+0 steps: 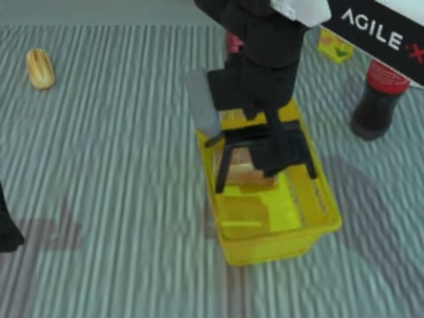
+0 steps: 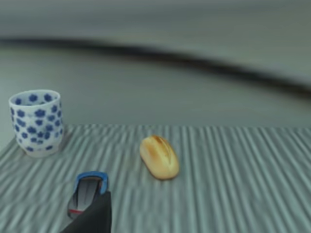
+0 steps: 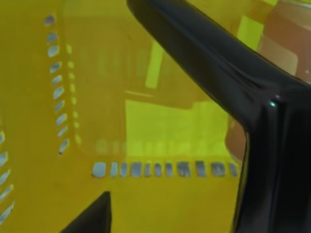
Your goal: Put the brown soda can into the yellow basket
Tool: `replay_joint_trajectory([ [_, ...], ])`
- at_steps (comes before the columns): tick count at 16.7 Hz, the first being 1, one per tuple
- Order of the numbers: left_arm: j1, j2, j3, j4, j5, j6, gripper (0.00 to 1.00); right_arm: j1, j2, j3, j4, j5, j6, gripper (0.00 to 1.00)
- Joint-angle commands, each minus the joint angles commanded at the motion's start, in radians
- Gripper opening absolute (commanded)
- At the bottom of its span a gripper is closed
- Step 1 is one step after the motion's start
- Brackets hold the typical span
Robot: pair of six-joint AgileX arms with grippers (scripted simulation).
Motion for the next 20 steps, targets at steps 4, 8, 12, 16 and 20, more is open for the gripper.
replay_joint_trajectory([
  [4, 0.0, 0.0, 0.0, 0.0, 0.0, 0.0, 1.0, 0.002, -0.015, -0.09, 0.072, 0.0, 0.002, 1.0],
  [8, 0.0, 0.0, 0.0, 0.0, 0.0, 0.0, 1.0, 0.002, -0.015, -0.093, 0.075, 0.0, 0.002, 1.0],
  [12, 0.0, 0.0, 0.0, 0.0, 0.0, 0.0, 1.0, 0.002, -0.015, -0.093, 0.075, 0.0, 0.002, 0.7],
  [16, 0.0, 0.0, 0.0, 0.0, 0.0, 0.0, 1.0, 0.002, -0.015, -0.093, 0.075, 0.0, 0.002, 0.4],
  [20, 0.0, 0.0, 0.0, 0.0, 0.0, 0.0, 1.0, 0.002, -0.015, -0.093, 0.075, 0.0, 0.002, 0.1],
])
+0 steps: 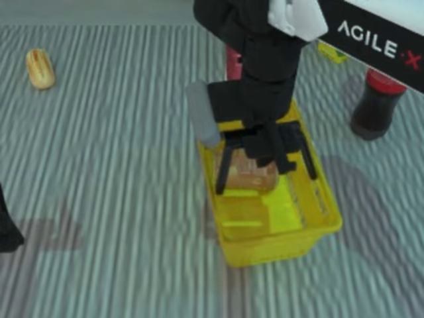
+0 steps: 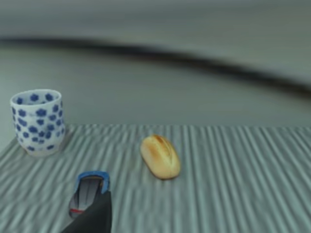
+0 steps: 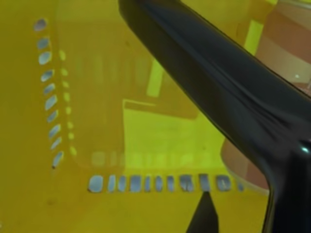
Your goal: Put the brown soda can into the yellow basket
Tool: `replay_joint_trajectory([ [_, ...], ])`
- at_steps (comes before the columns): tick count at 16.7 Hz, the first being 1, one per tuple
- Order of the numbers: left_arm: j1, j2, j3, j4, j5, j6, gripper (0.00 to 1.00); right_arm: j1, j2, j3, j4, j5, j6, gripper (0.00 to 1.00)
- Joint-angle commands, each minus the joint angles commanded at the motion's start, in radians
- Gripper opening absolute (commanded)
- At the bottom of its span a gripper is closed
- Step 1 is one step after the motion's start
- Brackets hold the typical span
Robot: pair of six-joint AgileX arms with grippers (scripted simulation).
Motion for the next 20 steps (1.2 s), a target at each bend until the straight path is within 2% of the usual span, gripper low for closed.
replay_joint_trajectory([
  [1, 0.0, 0.0, 0.0, 0.0, 0.0, 0.0, 1.0, 0.0, 0.0, 0.0, 0.0, 0.0, 0.0, 0.02],
  [2, 0.0, 0.0, 0.0, 0.0, 0.0, 0.0, 1.0, 0.0, 0.0, 0.0, 0.0, 0.0, 0.0, 0.0],
  [20, 0.0, 0.0, 0.0, 0.0, 0.0, 0.0, 1.0, 0.0, 0.0, 0.0, 0.0, 0.0, 0.0, 0.0],
])
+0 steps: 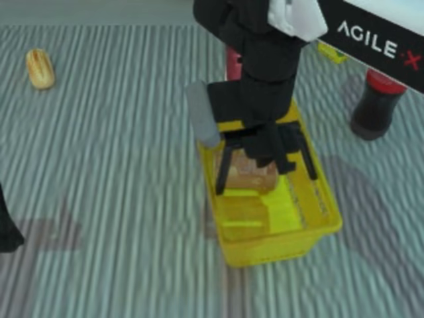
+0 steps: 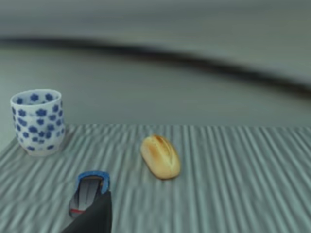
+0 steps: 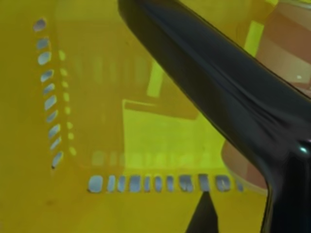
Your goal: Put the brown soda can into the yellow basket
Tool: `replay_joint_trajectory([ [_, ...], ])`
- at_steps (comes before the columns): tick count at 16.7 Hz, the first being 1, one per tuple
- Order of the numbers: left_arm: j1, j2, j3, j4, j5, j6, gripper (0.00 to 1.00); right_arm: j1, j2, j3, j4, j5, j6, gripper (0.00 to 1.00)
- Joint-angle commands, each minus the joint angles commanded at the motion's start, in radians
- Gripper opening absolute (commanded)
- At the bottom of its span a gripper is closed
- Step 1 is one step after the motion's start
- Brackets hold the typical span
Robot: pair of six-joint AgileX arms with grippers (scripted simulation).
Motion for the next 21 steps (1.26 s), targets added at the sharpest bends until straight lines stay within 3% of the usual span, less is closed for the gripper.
replay_joint_trajectory([
  [13, 0.0, 0.0, 0.0, 0.0, 0.0, 0.0, 1.0, -0.002, 0.002, 0.004, -0.004, 0.0, 0.0, 0.0],
  [21, 0.0, 0.0, 0.0, 0.0, 0.0, 0.0, 1.0, -0.029, -0.008, 0.188, -0.197, 0.0, -0.037, 0.0],
])
